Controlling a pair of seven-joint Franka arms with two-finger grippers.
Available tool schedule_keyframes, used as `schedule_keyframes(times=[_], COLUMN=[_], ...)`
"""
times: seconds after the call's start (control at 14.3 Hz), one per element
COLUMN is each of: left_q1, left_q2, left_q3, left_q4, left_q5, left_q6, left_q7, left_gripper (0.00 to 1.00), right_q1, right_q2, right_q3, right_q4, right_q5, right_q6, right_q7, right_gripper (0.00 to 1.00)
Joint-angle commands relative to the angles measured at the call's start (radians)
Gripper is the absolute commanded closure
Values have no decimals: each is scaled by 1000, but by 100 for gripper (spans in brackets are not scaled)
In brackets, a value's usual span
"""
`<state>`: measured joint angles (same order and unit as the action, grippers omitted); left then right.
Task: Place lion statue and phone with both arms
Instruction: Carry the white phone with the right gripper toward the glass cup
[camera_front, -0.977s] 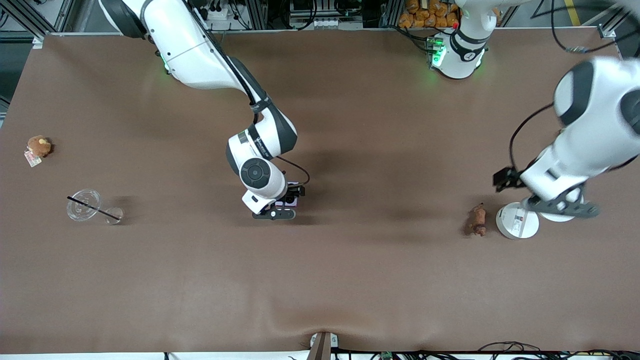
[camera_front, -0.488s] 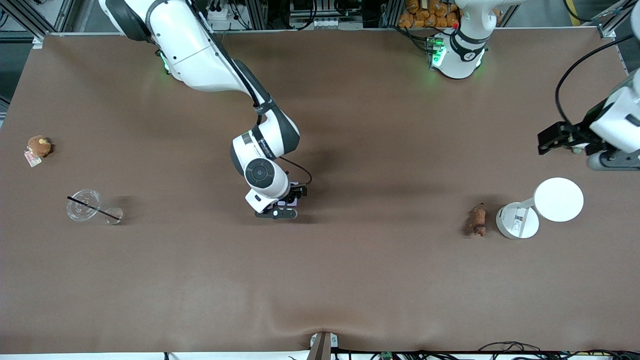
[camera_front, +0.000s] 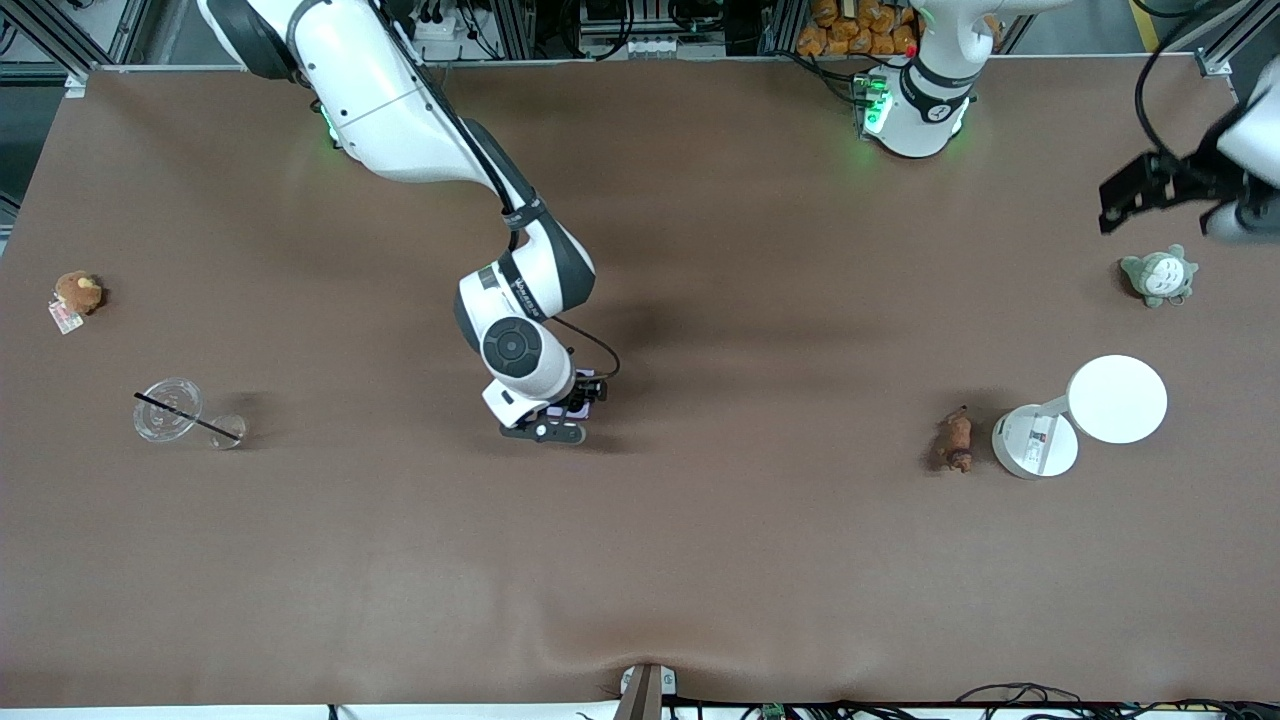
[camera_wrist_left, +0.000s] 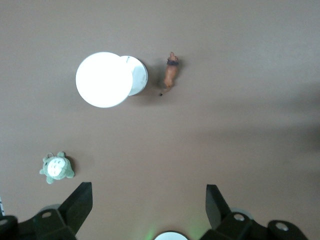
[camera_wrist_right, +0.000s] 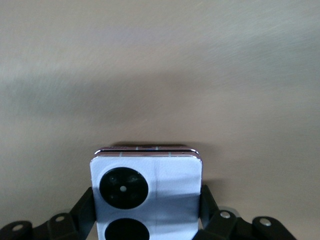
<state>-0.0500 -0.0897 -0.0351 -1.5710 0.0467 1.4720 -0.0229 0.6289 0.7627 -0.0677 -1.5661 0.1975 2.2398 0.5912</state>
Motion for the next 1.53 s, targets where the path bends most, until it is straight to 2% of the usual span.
schedule_keyframes(times=[0.0, 0.14, 0.42, 0.63, 0.77, 1.12, 1.47], left_q1=[-14, -10, -13, -10, -10, -10, -10], left_q2=[-73, -45, -42, -45, -48, -51, -53], left_q3=[32, 32, 29, 29, 31, 31, 29], left_q4=[-84, -61, -60, -58, -57, -57, -57], left_q5=[-44, -50, -50, -50, -50, -51, -51], left_q6=[1, 2, 1, 1, -1, -35, -39], left_q7=[15, 15, 15, 21, 18, 20, 11], left_gripper=[0, 0, 0, 0, 0, 0, 0], right_q1=[-8, -27, -135, -312, -362, -365, -380], right_q2=[-121, -163, -177, -161, -140, -100, -66], right_q3=[-82, -151, -286, -291, -291, -288, -285], right_q4=[-25, -23, -20, -20, -23, -31, -86], right_q5=[8, 8, 10, 16, 16, 22, 23], right_q6=[-112, -161, -210, -204, -200, -200, -186], right_q7=[13, -81, -422, -669, -743, -742, -748], right_gripper=[86, 85, 82, 81, 81, 81, 81])
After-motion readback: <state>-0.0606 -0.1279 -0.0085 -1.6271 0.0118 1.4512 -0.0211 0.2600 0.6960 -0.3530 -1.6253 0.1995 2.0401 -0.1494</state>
